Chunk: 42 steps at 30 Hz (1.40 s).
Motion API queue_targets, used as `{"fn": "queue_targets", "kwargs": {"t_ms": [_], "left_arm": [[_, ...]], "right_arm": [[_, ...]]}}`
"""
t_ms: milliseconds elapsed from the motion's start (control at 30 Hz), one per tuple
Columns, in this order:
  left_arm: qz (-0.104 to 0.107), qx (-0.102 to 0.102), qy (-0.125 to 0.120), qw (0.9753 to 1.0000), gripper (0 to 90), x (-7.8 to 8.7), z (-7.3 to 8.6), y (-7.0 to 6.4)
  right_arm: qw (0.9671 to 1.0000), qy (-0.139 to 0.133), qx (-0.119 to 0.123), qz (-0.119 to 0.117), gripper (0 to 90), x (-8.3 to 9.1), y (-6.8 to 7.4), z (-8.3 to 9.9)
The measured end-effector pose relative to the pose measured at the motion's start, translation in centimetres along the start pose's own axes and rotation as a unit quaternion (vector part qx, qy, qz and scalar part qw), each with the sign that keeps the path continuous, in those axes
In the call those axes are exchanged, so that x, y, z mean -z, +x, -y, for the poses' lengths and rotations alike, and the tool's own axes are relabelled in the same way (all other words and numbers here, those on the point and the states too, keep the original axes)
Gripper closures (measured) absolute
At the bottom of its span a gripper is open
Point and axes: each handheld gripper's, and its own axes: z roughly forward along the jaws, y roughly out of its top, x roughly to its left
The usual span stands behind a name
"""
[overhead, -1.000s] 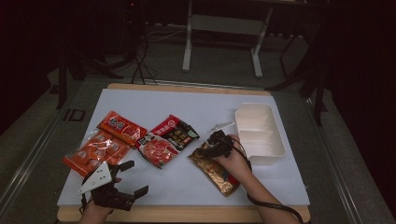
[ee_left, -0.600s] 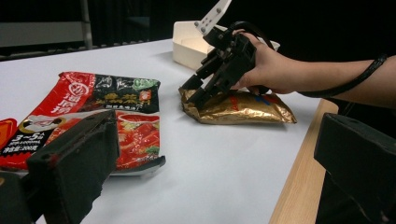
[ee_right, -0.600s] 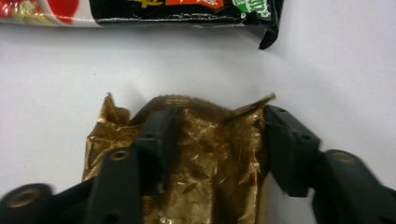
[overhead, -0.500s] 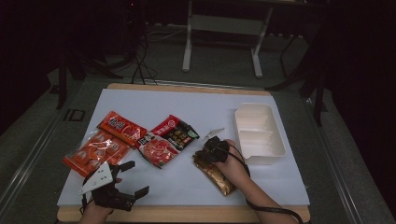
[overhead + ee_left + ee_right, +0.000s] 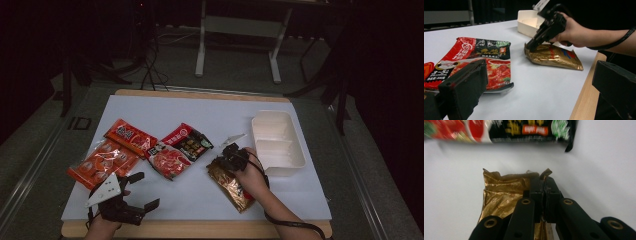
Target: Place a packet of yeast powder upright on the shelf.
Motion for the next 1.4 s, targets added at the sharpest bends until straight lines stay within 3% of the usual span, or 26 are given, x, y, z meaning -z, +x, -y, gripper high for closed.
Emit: {"fn": "queue_targets", "kwargs": {"t_ms": [333, 667, 1100, 1400], "left_arm": [[-0.002, -0.001, 0.001, 1.0000, 0.9, -0.1, 0.0, 0.0], [-0.003, 0.000, 0.002, 1.0000, 0.9, -0.1, 0.1, 0.0], [-0.003, -0.001, 0.004, 1.0000, 0.9, -0.2, 0.1, 0.0], [-0.003, 0.001, 0.007, 1.0000, 0.9, -0.4, 0.2, 0.0]], "right_arm": [[0.9988, -0.046, -0.003, -0.014, 88.1, 3.5, 0.2, -0.9], [0.9945, -0.098, -0.006, -0.034, 88.2, 6.7, 0.5, -1.7], [0.9850, -0.167, -0.005, -0.042, 88.2, 11.3, 0.4, -3.1], [0.9773, -0.211, -0.007, -0.022, 88.1, 13.7, -0.7, -4.7]]}}
